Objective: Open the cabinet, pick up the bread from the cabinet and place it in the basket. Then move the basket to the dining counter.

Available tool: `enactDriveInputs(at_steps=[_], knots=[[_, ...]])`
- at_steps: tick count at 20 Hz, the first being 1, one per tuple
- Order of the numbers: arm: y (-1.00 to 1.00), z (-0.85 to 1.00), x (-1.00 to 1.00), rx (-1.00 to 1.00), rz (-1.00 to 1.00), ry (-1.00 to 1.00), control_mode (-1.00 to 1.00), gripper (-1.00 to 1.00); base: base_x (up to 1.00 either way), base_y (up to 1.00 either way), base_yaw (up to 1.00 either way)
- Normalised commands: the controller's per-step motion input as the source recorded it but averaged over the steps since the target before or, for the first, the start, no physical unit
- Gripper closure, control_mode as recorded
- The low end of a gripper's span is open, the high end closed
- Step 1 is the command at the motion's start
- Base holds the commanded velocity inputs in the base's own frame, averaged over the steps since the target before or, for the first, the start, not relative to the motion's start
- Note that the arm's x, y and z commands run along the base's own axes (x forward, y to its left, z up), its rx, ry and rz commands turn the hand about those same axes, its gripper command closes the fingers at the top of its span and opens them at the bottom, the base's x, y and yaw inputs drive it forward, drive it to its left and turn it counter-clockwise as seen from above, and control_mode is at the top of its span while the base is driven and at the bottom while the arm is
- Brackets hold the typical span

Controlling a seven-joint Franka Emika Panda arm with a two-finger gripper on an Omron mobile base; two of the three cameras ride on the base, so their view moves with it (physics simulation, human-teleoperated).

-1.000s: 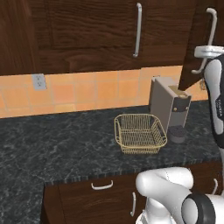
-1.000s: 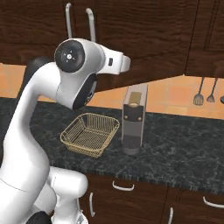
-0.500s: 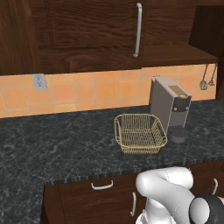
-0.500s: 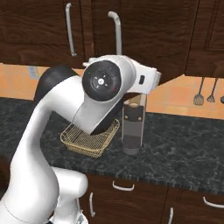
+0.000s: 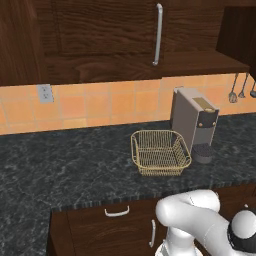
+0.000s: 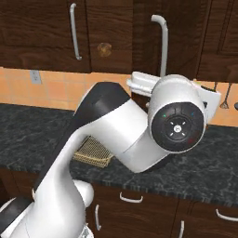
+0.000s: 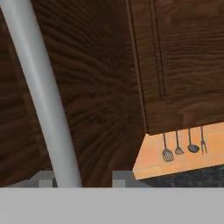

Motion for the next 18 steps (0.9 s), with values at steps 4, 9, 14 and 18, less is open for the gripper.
enactDriveInputs(at_steps=[4, 9, 14, 18], knots=[[0.01, 0.00, -0.61, 0.03, -0.04, -0.36, -1.00, 1.00, 0.00, 0.00, 0.00], [0.17, 0.07, -0.98, 0.05, -0.05, -0.33, -1.00, 1.00, 0.00, 0.00, 0.00], [0.98, -0.13, -0.86, -0.01, -0.03, -0.20, -1.00, 1.00, 0.00, 0.00, 0.00], [1.00, -0.08, -0.13, -0.10, -0.09, -0.17, -1.00, 1.00, 0.00, 0.00, 0.00]])
